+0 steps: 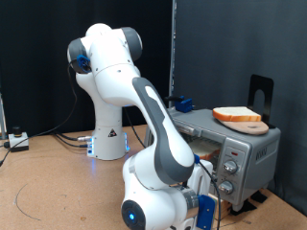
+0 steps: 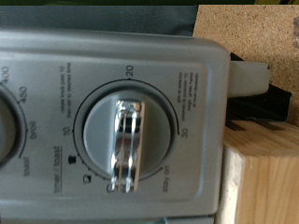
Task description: Make a piece of toast with the oven
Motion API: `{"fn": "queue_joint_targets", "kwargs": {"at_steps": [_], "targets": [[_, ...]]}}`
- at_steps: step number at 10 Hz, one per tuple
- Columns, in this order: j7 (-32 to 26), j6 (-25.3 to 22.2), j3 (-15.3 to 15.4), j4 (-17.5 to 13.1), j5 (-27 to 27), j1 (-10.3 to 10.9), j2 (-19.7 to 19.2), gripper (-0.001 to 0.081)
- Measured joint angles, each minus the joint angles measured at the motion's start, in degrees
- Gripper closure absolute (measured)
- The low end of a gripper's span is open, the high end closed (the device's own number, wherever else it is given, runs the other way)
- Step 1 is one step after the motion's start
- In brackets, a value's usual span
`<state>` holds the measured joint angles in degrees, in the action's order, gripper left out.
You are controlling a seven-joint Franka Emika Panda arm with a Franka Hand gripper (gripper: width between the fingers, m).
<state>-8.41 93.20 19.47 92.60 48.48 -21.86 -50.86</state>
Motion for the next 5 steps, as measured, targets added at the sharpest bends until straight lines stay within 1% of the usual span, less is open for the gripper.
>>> {"fn": "queue_joint_targets", "kwargs": {"at_steps": [5], "targets": [[0.0,0.8,1.9,1.0,1.1,1.2,0.0,-0.0001]]}}
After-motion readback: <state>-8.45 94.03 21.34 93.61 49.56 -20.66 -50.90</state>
